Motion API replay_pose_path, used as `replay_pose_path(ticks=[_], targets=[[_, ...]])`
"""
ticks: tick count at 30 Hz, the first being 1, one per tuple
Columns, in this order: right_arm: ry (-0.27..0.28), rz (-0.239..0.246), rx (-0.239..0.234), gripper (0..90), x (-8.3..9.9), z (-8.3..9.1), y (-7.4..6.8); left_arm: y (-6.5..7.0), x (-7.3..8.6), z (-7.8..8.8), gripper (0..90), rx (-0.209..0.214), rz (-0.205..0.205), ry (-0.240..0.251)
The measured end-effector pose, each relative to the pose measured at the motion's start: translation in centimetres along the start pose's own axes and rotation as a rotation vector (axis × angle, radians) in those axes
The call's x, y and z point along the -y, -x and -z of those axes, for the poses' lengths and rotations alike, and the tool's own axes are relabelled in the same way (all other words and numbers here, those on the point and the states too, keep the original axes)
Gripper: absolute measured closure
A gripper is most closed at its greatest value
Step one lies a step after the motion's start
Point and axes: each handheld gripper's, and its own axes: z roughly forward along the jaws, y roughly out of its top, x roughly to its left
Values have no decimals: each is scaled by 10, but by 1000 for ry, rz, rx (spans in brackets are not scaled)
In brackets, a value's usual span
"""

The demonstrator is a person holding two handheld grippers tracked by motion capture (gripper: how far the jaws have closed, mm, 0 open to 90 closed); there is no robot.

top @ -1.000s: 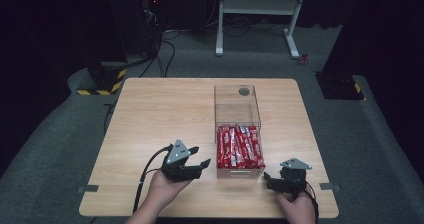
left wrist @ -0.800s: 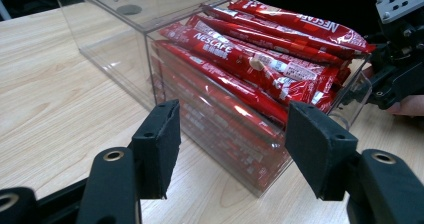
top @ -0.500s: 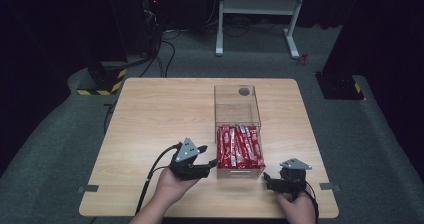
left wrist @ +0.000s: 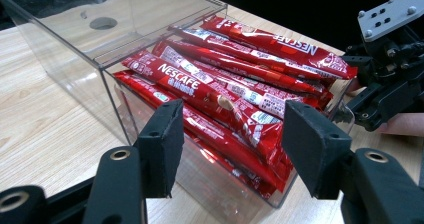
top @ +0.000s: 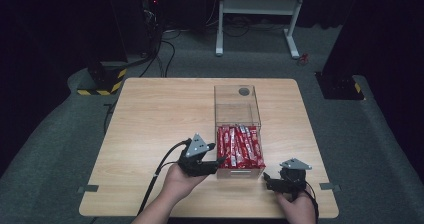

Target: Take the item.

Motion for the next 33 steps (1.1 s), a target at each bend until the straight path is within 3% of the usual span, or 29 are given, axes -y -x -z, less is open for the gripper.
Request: replay_pose_path(ticks=[7, 17, 25, 28, 33], targets=[[3, 7, -2, 82, 0, 0, 0, 1, -6, -13, 454, -6, -11, -23], [3, 7, -3, 81, 0, 0, 0, -2, -4, -26, 524, -30, 11, -44], [2, 3, -3, 82, 0, 0, 0, 1, -3, -33, 584, -21, 0, -51], [2, 3, -3, 82, 0, 0, 0, 3, -2, -35, 589, -49, -14, -52], [2, 3, -3, 81, 0, 0, 0, 6, 1, -37, 594, -58, -23, -54]])
